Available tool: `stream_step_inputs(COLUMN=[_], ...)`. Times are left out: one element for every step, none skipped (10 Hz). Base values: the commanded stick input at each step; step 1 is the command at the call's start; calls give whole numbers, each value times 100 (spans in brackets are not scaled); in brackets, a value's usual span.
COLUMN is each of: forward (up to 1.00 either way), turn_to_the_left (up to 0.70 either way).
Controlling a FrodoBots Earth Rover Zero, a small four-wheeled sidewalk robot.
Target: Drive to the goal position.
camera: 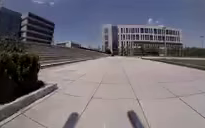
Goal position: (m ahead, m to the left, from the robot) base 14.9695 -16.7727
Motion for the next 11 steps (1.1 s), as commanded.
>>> stream_step_inputs(forward=[70, 70, 70, 70, 70, 70, 70, 70, 70, 70, 70], turn_to_the_left=[0, 0, 0, 0, 0, 0, 0, 0, 0, 0, 0])
